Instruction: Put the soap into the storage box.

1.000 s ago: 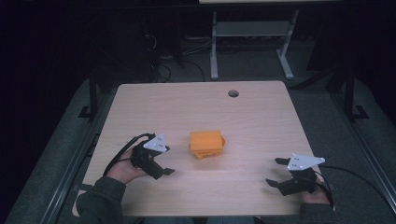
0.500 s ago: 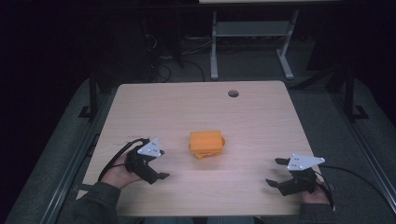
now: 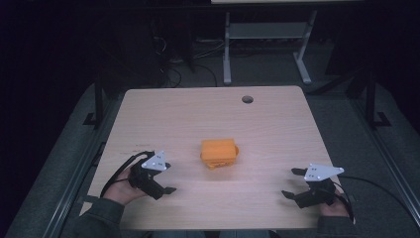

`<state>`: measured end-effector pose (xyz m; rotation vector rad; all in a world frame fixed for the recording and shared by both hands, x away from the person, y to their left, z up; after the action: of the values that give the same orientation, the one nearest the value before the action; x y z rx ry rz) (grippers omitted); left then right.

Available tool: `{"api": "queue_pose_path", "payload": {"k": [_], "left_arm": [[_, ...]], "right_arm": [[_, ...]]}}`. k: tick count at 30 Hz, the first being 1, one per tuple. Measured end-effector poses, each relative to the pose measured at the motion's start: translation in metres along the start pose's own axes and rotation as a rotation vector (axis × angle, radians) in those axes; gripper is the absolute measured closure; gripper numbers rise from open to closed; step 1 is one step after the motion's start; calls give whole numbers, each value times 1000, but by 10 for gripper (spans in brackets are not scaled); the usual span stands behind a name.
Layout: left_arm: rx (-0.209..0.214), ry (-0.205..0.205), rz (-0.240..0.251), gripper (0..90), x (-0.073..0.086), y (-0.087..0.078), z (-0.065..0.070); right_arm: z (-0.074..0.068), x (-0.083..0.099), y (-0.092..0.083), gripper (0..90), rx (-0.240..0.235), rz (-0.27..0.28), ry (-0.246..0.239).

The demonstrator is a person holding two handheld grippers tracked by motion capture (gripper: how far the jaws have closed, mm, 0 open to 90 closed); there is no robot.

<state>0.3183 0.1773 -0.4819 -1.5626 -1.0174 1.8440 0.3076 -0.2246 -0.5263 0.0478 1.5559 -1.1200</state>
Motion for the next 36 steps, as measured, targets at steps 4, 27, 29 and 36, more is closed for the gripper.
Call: {"api": "queue_pose_path", "payload": {"k": [4,27,29,36], "left_arm": [[-2,-7,0,176,5,-1,1],[-25,-66,36,177,32,-5,8],[-27,-75,39,177,35,-6,9],[-55,-107,55,178,48,-9,5]], "right_arm": [[0,0,0,135,0,0,-2],[0,1,2,135,-2,-8,-2],[0,2,1,135,-1,-9,2],[2,2,1,135,1,-2,-1]]}}
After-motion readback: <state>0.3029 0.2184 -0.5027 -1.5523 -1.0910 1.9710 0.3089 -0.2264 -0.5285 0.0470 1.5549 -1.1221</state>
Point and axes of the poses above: each handheld gripper's, and its own axes: y roughly forward along the jaws, x roughly out of its underside, z roughly to its right, the point moved 9 cm from there along y, roughly forward along the jaws, and after that the axes turned 8 degrees about x, right-handed, at the moved point
